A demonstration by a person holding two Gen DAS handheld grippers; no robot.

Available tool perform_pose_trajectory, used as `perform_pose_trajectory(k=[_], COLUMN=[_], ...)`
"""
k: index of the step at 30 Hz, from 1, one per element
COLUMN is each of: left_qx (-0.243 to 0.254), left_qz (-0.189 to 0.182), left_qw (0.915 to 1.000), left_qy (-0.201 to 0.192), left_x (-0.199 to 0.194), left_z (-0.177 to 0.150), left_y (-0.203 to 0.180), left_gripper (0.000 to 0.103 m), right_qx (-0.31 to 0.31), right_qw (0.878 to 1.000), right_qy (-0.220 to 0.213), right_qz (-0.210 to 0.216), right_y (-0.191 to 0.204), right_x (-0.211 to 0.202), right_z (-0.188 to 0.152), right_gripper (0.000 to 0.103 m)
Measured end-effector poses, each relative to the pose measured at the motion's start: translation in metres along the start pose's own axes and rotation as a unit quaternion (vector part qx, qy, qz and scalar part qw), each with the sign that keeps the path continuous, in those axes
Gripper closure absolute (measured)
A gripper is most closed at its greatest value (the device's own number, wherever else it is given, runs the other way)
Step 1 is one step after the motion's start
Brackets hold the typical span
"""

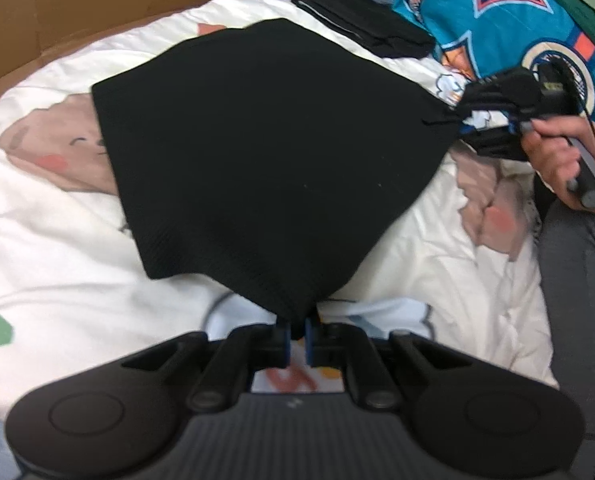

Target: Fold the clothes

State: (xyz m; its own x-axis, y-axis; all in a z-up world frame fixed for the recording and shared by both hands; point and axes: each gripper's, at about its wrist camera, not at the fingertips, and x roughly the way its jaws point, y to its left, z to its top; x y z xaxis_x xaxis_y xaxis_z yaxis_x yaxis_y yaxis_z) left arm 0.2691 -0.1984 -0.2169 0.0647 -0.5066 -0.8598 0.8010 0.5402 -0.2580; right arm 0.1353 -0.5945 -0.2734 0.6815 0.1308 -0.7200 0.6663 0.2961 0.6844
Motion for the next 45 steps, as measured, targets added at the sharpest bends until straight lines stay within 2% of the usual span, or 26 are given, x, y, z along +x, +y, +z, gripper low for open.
perform_pose_trajectory(k=[4,9,10,11,13,17,25,45], left_qx=[-0.006,-0.007,-0.008,-0.01,-0.015,-0.021,-0.018,-0.043], left_qz=[-0.002,-0.002,-0.003,-0.004,-0.009,-0.021,-0.045,-0.047], left_qw=[1.0,1.0,1.0,0.9999,0.9998,0.9995,0.9985,0.9979], left_qy=[0.002,0.003,0.002,0.001,0.0,0.002,0.023,0.014], left_x=[0.004,0.003,0.003,0.002,0.001,0.002,0.023,0.052], left_z=[-0.002,-0.001,0.0,-0.001,-0.001,-0.002,-0.003,0.014], left_y=[-0.008,-0.009,-0.009,-0.009,-0.011,-0.024,-0.061,-0.106], left_gripper=[0.097,0.097,0.097,0.097,0.097,0.097,0.098,0.098], right_qx=[-0.004,0.001,0.003,0.002,-0.004,-0.031,-0.028,-0.053], right_qw=[1.0,0.999,0.999,0.999,1.0,1.0,0.999,0.997], right_qy=[0.022,0.038,0.035,0.031,0.022,-0.001,-0.026,-0.054], right_qz=[-0.015,-0.016,-0.014,-0.011,-0.004,-0.001,0.001,0.017], right_y=[-0.001,-0.003,-0.004,-0.004,-0.002,0.006,0.007,0.028], right_x=[0.003,0.008,0.008,0.007,0.005,-0.001,-0.001,0.03], right_z=[-0.005,-0.01,-0.009,-0.008,-0.006,-0.001,0.022,0.071], right_gripper=[0.076,0.07,0.075,0.084,0.09,0.091,0.091,0.091])
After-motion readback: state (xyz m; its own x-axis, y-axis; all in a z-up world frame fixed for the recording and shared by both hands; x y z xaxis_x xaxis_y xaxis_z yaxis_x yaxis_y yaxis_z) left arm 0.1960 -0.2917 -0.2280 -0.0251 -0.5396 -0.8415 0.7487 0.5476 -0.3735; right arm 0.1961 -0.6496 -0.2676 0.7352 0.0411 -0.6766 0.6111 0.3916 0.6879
